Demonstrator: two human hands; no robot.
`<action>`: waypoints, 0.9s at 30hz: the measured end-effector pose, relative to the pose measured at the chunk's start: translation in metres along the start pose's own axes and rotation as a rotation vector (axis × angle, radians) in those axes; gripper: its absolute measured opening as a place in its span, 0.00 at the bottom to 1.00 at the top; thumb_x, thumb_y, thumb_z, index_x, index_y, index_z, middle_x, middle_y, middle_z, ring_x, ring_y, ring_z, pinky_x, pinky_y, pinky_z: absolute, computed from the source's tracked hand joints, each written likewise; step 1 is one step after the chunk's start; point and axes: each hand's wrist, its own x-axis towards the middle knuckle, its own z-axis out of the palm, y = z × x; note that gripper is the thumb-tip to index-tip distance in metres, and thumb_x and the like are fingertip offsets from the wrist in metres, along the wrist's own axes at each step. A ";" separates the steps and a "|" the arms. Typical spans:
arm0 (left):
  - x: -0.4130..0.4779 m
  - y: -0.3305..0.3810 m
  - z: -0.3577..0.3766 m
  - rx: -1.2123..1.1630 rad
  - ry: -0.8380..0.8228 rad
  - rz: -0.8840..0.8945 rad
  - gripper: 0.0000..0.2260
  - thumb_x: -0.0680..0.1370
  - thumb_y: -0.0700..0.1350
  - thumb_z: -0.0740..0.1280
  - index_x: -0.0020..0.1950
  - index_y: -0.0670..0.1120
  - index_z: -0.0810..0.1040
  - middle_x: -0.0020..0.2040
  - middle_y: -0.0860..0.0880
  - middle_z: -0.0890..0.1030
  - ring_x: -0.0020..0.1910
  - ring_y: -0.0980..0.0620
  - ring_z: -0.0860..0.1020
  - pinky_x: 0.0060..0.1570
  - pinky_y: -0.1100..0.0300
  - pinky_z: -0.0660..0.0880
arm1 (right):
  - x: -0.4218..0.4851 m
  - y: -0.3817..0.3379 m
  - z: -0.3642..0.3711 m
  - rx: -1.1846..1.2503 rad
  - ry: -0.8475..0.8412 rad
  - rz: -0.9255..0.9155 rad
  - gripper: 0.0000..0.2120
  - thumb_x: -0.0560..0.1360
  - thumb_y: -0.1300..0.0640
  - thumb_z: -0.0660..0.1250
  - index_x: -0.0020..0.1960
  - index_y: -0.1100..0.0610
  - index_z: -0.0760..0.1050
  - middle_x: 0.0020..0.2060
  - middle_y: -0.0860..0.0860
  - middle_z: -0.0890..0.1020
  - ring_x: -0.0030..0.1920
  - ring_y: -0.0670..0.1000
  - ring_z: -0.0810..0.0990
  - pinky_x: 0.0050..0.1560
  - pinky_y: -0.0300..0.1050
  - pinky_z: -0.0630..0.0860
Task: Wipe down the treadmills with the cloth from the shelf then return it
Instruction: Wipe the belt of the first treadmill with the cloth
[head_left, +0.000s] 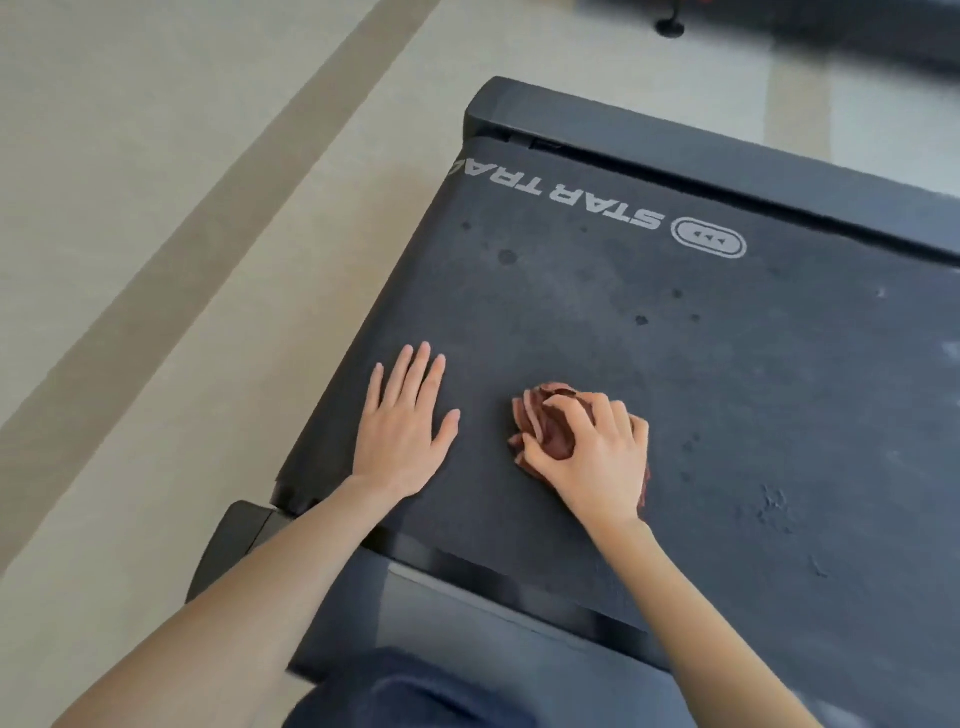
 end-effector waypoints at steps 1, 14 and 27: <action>0.000 0.001 -0.001 -0.010 0.003 0.004 0.28 0.80 0.56 0.53 0.76 0.44 0.56 0.77 0.45 0.56 0.76 0.47 0.51 0.74 0.44 0.52 | -0.028 0.007 -0.011 0.020 -0.007 0.002 0.19 0.64 0.38 0.68 0.50 0.48 0.79 0.46 0.48 0.79 0.45 0.54 0.76 0.50 0.49 0.66; 0.002 0.136 0.003 -0.057 -0.105 0.389 0.28 0.80 0.57 0.46 0.77 0.46 0.54 0.78 0.48 0.53 0.77 0.50 0.47 0.74 0.47 0.45 | 0.002 0.105 -0.041 -0.121 0.064 0.171 0.20 0.66 0.38 0.69 0.51 0.49 0.79 0.47 0.50 0.79 0.49 0.56 0.76 0.51 0.53 0.67; -0.002 0.143 0.003 -0.035 -0.090 0.335 0.27 0.79 0.56 0.54 0.76 0.46 0.58 0.77 0.47 0.58 0.76 0.48 0.52 0.74 0.45 0.52 | -0.137 0.085 -0.079 -0.083 -0.004 0.079 0.18 0.64 0.40 0.69 0.50 0.49 0.79 0.47 0.50 0.79 0.45 0.55 0.77 0.47 0.50 0.68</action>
